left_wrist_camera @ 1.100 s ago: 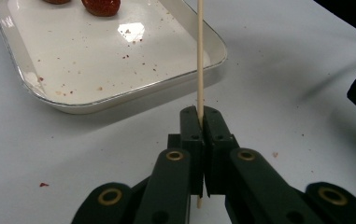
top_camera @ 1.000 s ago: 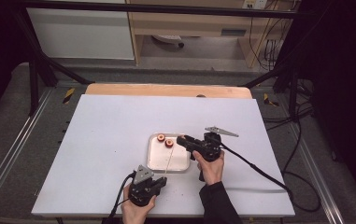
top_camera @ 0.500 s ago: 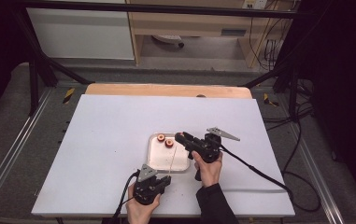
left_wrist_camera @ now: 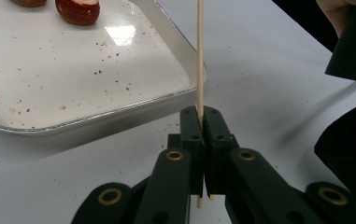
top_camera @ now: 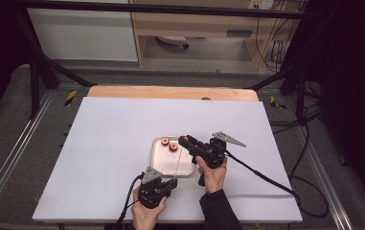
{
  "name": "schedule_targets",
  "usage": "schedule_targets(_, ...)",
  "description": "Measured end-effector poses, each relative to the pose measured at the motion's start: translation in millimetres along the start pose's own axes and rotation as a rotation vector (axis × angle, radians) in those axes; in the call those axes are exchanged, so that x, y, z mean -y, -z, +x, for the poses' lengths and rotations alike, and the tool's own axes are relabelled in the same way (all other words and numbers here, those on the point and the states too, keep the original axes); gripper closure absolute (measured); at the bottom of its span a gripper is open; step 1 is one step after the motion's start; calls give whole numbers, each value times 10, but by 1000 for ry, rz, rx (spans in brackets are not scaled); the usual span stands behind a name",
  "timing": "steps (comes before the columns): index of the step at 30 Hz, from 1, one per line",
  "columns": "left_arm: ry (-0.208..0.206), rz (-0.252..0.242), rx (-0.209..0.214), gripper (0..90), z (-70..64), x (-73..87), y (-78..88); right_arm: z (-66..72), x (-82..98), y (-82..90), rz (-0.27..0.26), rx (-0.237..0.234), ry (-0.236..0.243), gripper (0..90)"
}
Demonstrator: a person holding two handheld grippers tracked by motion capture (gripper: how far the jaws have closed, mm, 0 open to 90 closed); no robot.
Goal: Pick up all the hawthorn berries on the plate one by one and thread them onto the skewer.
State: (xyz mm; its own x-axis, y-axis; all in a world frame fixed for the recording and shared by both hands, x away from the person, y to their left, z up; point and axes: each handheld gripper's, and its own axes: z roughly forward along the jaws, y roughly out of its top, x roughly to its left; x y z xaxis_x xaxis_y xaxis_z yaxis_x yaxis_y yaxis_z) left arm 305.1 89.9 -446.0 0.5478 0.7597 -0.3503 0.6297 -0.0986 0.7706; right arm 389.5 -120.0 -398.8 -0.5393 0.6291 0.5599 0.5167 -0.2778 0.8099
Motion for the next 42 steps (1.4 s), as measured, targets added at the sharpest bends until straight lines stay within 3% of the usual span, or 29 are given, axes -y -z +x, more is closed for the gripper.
schedule_targets(19, 5, -12, 1, 884, -10, -3, -18, 11, 8, 6, -4, -20, -12, 597)
schedule_targets(42, -18, -13, -14, 884, -4, 4, -5, 15, -11, 16, 7, -32, -34, 597)
